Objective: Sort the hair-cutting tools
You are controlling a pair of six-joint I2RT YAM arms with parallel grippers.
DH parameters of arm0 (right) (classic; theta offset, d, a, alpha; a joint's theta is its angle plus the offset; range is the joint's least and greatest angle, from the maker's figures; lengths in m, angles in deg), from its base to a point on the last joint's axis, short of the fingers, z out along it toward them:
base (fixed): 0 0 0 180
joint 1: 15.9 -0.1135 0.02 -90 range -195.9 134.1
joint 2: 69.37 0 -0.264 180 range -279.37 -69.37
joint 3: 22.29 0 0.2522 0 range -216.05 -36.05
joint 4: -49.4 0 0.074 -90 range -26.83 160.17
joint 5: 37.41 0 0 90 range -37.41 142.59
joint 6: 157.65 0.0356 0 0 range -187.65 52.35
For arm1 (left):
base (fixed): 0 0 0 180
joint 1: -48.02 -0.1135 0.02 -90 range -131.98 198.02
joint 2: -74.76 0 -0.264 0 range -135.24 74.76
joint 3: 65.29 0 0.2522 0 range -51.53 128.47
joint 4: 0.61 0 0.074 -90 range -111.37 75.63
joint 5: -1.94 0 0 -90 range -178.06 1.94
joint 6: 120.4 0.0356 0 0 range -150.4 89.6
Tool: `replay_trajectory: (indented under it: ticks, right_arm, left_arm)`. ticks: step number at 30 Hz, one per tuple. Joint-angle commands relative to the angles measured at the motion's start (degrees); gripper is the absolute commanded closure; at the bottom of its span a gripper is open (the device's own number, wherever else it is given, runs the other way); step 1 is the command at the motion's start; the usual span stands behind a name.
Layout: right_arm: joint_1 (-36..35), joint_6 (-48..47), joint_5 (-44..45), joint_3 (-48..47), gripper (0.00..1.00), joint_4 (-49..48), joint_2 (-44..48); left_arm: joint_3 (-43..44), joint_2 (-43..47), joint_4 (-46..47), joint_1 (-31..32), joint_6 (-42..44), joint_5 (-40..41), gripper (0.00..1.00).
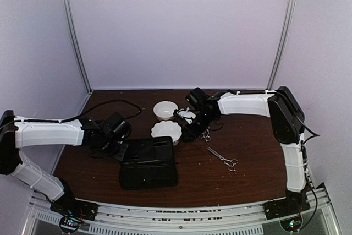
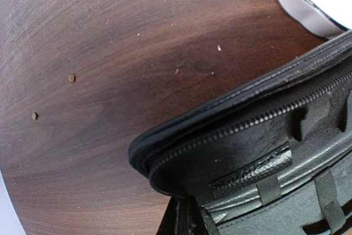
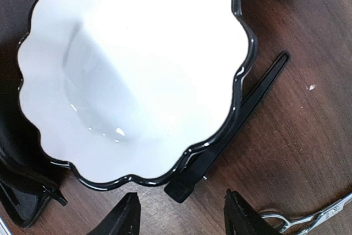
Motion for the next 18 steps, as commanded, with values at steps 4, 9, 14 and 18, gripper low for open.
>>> replay_trajectory:
  ticks: [4, 9, 14, 18]
  right_arm:
    - [-1.02, 3.73, 3.64, -2.81, 0.52, 0.93, -2.19]
    - [-1.03, 5.06, 4.75, -3.38, 0.54, 0.66, -3.30]
    - [-1.00, 7.10, 6.90, -4.76, 0.58, 0.91, -4.89]
    - [-0.94, 8.09, 8.63, -4.91, 0.68, 0.66, -5.30]
  left_arm:
    - [-2.60, 3.00, 6.13, -0.18, 0.76, -3.10, 1.00]
    - [-2.91, 2.71, 6.92, 0.20, 0.85, -3.96, 1.00]
    - [-2.99, 2.56, 7.47, 0.86, 0.42, -4.14, 1.00]
    - [-3.63, 2.28, 8.40, 1.77, 0.10, -4.88, 1.00]
